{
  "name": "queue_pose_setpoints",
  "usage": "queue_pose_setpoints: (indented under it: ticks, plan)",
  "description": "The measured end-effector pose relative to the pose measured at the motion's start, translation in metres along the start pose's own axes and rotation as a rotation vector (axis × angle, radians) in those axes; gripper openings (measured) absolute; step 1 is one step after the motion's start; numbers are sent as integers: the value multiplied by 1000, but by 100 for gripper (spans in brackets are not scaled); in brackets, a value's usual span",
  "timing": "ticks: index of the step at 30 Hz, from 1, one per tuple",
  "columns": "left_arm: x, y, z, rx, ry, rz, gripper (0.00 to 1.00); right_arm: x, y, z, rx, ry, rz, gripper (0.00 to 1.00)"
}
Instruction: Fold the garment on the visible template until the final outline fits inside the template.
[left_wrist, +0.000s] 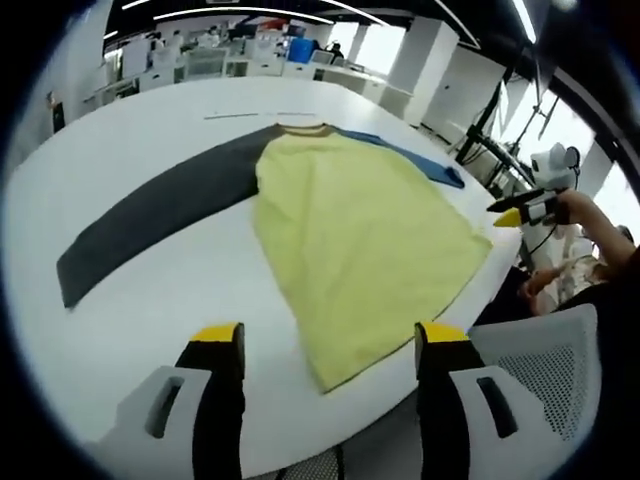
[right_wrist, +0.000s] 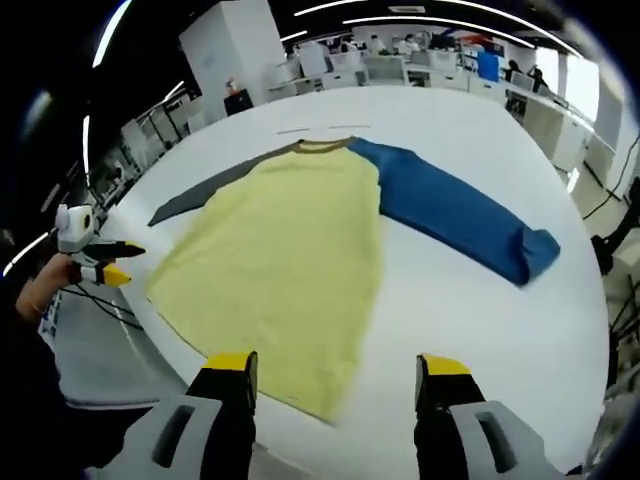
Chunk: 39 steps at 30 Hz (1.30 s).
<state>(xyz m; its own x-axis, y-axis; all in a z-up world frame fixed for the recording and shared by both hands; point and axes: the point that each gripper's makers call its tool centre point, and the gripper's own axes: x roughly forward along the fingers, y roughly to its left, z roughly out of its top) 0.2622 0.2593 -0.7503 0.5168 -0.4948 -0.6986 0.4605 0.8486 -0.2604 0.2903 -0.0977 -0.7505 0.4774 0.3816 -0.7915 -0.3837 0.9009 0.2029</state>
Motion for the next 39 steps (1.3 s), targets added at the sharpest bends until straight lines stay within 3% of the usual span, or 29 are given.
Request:
queue_pose_setpoints:
  ticks: [12,23,31,39]
  plan:
    - [-2,2,12,46,-29,-6,85,-7,-60,29,38,-67,-94,64]
    - [0,-6,31,100,-95,-43,97,2,-111,43,96,-110,-162,59]
    - [0,-11,49,145,-176,-72,99,11,-139,56,115,-143,-192,55]
    - [-1,-11,60,154,-236,-87,99,22,-169,71,113,-163,-235,42]
